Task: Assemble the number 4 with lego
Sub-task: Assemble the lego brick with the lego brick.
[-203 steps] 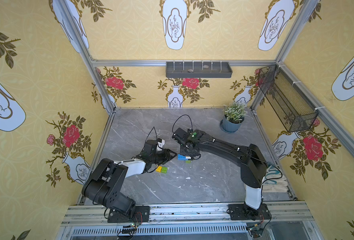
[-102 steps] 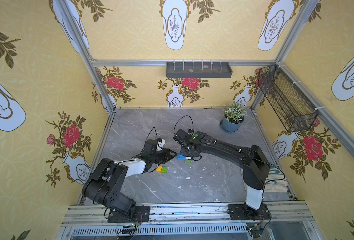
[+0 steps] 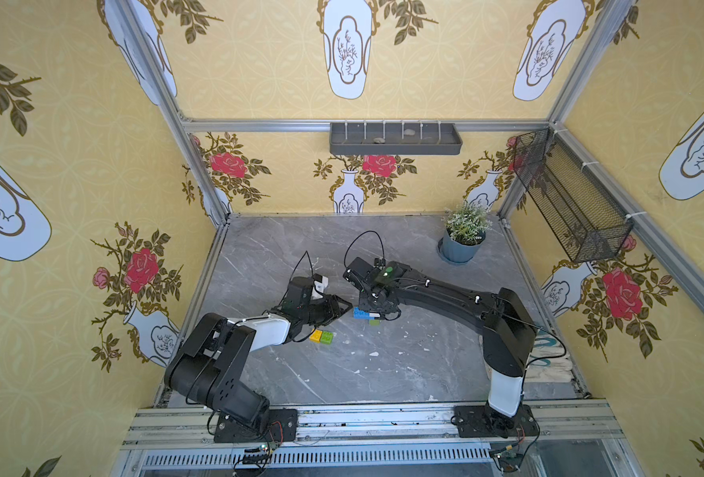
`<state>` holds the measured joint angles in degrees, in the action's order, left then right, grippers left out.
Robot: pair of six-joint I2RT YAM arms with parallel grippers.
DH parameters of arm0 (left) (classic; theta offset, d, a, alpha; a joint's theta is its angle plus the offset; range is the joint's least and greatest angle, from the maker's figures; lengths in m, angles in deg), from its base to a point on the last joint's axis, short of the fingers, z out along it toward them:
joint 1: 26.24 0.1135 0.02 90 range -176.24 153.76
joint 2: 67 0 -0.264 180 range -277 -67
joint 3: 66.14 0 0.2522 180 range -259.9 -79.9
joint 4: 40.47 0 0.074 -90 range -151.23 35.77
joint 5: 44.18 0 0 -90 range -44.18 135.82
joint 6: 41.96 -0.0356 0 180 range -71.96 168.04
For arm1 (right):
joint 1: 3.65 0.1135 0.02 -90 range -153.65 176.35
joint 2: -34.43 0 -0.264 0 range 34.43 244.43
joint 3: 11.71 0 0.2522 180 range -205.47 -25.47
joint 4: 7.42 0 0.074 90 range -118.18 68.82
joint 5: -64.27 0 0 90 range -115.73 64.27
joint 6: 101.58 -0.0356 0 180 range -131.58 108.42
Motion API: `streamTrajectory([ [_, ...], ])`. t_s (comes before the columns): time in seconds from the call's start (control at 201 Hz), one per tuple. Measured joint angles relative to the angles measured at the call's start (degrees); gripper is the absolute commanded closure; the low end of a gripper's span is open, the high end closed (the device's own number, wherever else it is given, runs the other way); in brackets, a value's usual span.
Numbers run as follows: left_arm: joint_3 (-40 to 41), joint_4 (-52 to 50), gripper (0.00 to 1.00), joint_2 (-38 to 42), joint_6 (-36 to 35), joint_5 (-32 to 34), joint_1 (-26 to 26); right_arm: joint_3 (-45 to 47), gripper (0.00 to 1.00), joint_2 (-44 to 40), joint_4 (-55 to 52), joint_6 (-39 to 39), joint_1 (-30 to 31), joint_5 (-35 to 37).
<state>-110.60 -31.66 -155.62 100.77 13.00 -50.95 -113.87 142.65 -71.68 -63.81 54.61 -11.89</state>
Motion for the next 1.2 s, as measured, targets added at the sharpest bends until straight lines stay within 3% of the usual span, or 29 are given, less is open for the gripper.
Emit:
streamTrajectory([
  [0.592, -0.11, 0.04, 0.54, -0.35, 0.00, -0.02, 0.00, 7.10, 0.82, -1.31, 8.81, -0.44, -0.81, 1.79],
  [0.886, -0.11, -0.48, 0.54, 1.36, 0.00, 0.04, 0.00, 4.46, 0.81, -0.52, 6.86, -0.42, -0.66, 1.42],
  [1.04, -0.72, -6.67, 0.54, 8.61, -1.49, 3.13, 0.00, 3.65, 0.81, 0.57, 5.92, -0.31, 0.26, 1.44],
  [1.2, -3.39, -22.67, 0.52, 22.29, -4.50, 13.14, 0.00, 4.42, 0.81, 0.33, 6.34, -0.44, 0.92, 2.36],
])
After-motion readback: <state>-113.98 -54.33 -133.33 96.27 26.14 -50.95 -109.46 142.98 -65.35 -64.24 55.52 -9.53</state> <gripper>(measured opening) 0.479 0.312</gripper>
